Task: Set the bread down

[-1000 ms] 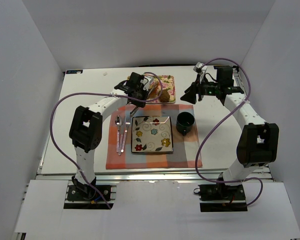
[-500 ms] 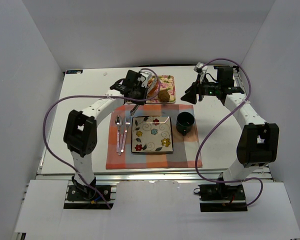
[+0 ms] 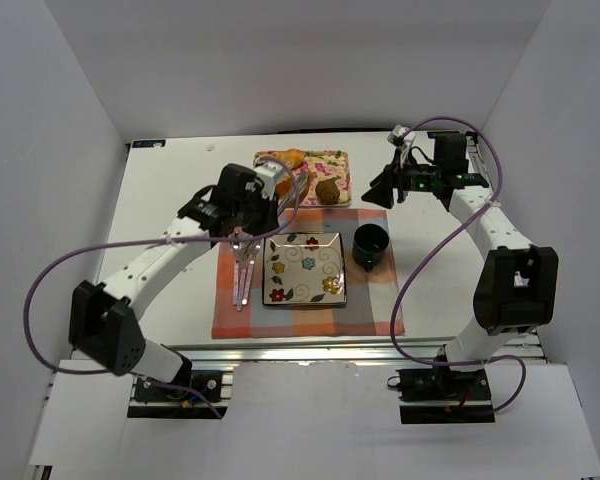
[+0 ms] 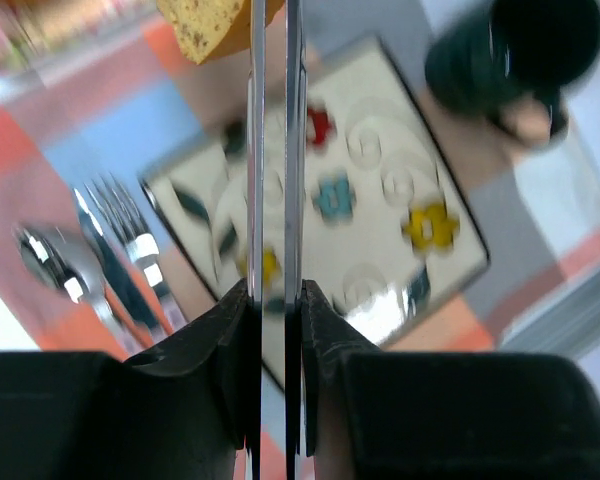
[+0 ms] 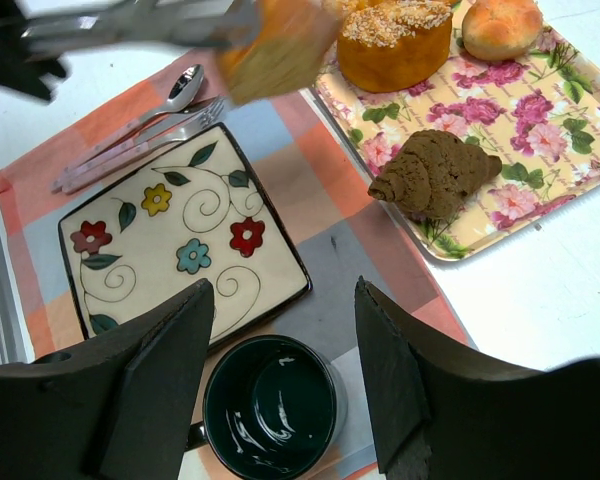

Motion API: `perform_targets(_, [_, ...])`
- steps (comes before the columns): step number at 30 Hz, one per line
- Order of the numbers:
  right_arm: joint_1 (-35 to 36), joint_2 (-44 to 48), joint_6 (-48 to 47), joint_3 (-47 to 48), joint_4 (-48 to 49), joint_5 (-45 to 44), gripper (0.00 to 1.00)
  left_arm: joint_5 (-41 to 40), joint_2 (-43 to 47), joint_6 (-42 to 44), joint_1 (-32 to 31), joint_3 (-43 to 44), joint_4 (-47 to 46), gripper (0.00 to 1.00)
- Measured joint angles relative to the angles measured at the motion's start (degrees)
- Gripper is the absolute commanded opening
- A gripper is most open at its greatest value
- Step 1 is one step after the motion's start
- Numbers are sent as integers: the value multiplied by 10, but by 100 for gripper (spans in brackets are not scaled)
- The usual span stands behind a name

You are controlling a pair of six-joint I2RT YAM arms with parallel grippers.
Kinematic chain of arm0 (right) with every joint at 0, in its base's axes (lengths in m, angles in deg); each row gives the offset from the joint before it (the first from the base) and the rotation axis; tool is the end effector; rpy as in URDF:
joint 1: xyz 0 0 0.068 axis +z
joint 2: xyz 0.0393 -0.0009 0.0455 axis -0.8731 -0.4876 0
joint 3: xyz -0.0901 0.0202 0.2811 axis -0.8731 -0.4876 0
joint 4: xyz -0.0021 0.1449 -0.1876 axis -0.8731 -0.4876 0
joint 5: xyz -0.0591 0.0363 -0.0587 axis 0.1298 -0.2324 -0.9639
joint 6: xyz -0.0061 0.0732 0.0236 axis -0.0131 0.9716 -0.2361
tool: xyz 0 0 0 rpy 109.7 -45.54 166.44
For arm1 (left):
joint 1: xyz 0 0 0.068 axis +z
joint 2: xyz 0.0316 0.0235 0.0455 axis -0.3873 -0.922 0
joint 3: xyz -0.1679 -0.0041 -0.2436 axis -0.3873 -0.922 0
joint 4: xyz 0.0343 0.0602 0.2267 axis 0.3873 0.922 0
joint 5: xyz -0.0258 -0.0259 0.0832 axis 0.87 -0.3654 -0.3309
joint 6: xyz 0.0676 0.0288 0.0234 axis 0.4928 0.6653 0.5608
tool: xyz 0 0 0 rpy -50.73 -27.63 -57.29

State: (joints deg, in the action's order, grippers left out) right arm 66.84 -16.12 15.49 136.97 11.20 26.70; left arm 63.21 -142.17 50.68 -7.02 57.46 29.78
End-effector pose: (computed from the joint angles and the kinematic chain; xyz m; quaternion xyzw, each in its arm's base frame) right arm 0.3524 0.0907 0.3269 -0.3891 0.7111 0.3447 0.4734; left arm 0.2706 -0.1677 0.3165 0.2141 0.8919 -0.1968 0.3464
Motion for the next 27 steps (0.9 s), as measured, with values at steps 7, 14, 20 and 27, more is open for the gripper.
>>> perform_targets(7, [0,0,0,0,-3,0,64,-11,110,-9,-65,-108,75,0])
perform_targets(14, [0,0,7,-1,-2,4,64,-50,135,-32,-134,-146,106,4])
perform_targets(20, [0,3,14,-8,-3,3,64,-74,115,-37,-158,-156,114,41])
perform_targets(27, [0,18,14,-14,-2,3,64,-78,107,-29,-158,-156,118,47])
